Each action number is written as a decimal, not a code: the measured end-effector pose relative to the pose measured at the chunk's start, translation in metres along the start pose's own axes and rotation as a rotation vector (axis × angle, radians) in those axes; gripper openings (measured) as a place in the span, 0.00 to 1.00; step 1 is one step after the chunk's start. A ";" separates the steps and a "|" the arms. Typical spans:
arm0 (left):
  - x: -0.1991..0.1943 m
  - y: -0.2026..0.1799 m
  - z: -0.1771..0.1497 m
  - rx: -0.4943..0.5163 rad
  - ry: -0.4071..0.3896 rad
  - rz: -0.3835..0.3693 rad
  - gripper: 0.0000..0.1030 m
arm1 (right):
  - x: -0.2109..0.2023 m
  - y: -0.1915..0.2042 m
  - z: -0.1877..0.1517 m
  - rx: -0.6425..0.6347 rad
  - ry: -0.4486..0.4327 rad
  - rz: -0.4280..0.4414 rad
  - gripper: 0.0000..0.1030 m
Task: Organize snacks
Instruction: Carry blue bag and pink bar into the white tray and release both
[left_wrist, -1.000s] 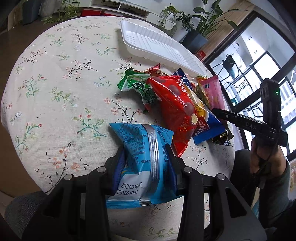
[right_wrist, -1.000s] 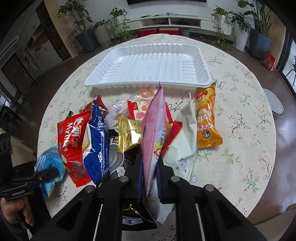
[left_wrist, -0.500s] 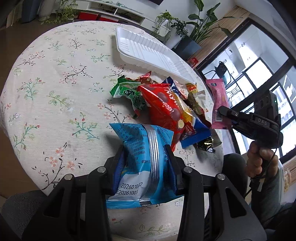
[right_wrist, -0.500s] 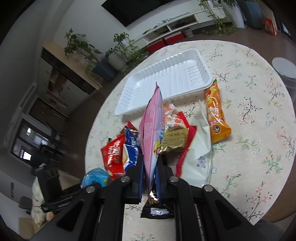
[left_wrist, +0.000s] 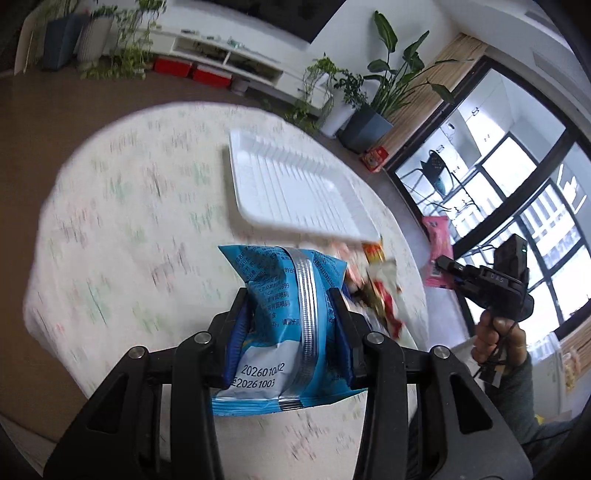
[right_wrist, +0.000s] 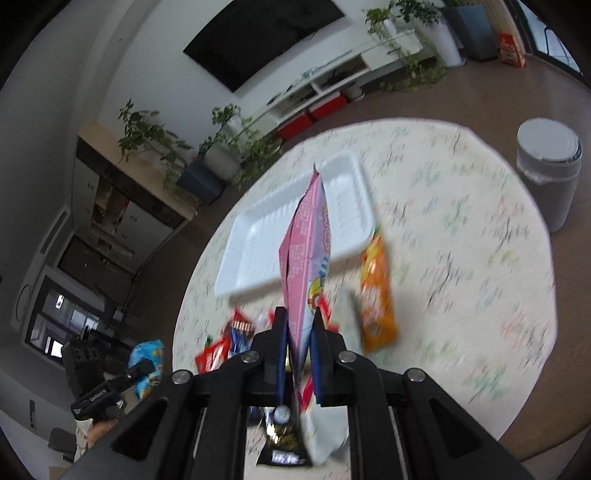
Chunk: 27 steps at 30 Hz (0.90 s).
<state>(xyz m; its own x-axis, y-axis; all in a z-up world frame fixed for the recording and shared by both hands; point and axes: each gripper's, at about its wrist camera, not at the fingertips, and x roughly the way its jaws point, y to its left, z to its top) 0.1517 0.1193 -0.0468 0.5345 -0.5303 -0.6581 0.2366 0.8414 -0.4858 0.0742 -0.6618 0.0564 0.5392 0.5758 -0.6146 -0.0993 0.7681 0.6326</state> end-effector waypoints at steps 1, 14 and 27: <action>0.000 -0.001 0.013 0.015 -0.013 0.009 0.37 | 0.000 -0.001 0.011 -0.005 -0.013 -0.012 0.12; 0.142 -0.034 0.153 0.177 0.090 0.094 0.37 | 0.125 0.013 0.104 -0.062 0.109 0.031 0.12; 0.245 -0.012 0.129 0.172 0.208 0.183 0.37 | 0.196 0.008 0.091 -0.117 0.224 -0.026 0.12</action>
<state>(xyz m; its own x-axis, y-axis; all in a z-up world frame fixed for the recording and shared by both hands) 0.3846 -0.0073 -0.1281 0.4082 -0.3635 -0.8374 0.2946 0.9207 -0.2561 0.2554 -0.5679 -0.0163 0.3458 0.5929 -0.7272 -0.1906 0.8033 0.5643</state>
